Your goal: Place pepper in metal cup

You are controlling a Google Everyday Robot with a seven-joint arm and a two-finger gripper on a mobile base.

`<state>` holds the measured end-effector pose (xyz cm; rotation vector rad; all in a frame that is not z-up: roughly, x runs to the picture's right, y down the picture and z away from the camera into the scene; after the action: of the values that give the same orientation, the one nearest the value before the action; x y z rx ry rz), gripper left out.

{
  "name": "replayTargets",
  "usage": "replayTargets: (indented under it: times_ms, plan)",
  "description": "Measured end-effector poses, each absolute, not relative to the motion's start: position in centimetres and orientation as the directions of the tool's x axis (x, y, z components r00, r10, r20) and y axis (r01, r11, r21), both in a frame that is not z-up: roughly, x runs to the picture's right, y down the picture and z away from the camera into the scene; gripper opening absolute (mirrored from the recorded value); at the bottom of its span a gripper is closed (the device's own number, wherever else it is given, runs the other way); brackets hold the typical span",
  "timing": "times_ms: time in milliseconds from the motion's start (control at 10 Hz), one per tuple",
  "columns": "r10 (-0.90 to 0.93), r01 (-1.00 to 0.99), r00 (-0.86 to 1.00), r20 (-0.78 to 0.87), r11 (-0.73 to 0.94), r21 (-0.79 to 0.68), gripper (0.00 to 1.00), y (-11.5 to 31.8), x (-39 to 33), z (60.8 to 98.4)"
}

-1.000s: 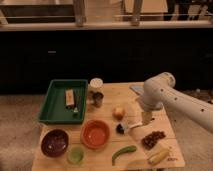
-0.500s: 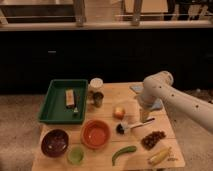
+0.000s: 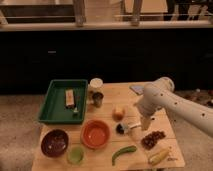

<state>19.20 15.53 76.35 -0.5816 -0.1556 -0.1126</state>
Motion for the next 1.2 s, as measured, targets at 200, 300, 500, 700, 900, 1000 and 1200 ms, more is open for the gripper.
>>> replayTargets:
  times_ms: [200,300,500,700,900,1000,1200]
  plan:
    - [-0.086,0.184,0.976,0.199,0.817,-0.547,0.8,18.1,18.9,74.6]
    - [-0.099,0.204,0.972,0.214,0.809,-0.552,0.8,19.2,18.5,74.1]
    - [-0.11,0.227,0.966,0.236,0.797,-0.56,0.8,20.7,17.9,73.6]
    - [-0.106,0.23,0.964,0.244,0.789,-0.57,0.8,22.6,17.5,73.3]
    - [-0.066,0.191,0.971,0.23,0.793,-0.578,0.8,23.9,17.3,73.3]
    - [-0.05,0.172,0.974,0.22,0.796,-0.58,0.8,24.4,17.4,73.2]
    - [-0.035,0.155,0.977,0.212,0.8,-0.579,0.8,25.3,17.0,73.1]
